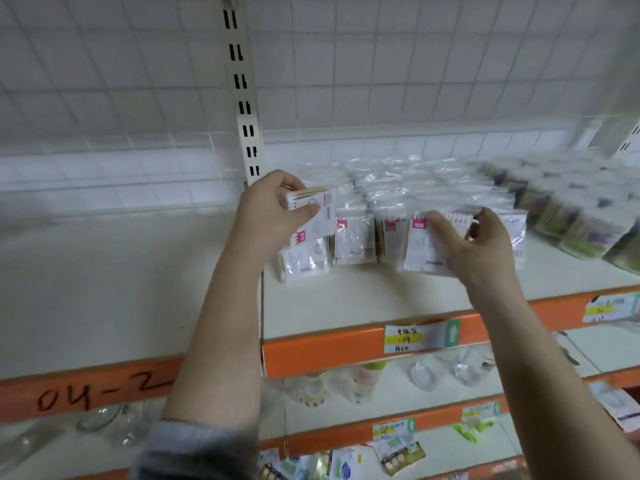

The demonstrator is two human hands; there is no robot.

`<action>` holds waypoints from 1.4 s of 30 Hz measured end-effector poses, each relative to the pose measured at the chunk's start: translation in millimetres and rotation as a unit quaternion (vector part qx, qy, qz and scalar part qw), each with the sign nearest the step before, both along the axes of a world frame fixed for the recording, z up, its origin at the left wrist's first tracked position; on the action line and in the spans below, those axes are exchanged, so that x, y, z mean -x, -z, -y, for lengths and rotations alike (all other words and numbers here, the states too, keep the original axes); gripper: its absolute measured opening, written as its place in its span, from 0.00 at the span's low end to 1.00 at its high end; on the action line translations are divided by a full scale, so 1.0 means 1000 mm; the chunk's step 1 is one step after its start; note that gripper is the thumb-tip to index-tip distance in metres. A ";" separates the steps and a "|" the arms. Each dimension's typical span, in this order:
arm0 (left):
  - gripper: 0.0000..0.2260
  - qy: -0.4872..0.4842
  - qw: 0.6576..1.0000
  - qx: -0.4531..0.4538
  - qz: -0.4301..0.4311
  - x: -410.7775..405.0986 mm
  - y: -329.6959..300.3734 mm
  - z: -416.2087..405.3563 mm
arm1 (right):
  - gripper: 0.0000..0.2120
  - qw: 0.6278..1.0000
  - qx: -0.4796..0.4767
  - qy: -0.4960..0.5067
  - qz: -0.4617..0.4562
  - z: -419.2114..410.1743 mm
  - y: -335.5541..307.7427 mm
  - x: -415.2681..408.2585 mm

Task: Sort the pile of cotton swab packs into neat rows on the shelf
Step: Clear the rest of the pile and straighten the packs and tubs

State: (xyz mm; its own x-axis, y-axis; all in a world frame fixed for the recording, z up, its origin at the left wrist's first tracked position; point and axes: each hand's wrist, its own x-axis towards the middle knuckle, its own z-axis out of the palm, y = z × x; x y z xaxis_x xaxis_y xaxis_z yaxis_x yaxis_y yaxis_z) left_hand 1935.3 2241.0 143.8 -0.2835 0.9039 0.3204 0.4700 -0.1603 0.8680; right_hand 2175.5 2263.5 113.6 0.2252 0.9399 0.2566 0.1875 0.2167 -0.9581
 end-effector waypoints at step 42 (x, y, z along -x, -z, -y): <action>0.09 -0.165 0.982 0.029 -0.091 -0.050 0.004 0.043 | 0.14 0.875 -0.097 -0.156 0.448 -0.062 -0.002 -0.018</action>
State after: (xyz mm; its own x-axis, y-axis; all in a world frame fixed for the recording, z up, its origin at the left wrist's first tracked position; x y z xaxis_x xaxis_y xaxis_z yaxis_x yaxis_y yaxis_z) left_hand 1985.5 2198.0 139.7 -0.5079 0.7903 0.3428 0.6354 0.0750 0.7685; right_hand 2193.6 2325.5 115.8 -0.4076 0.8394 0.3596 0.7480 0.5327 -0.3958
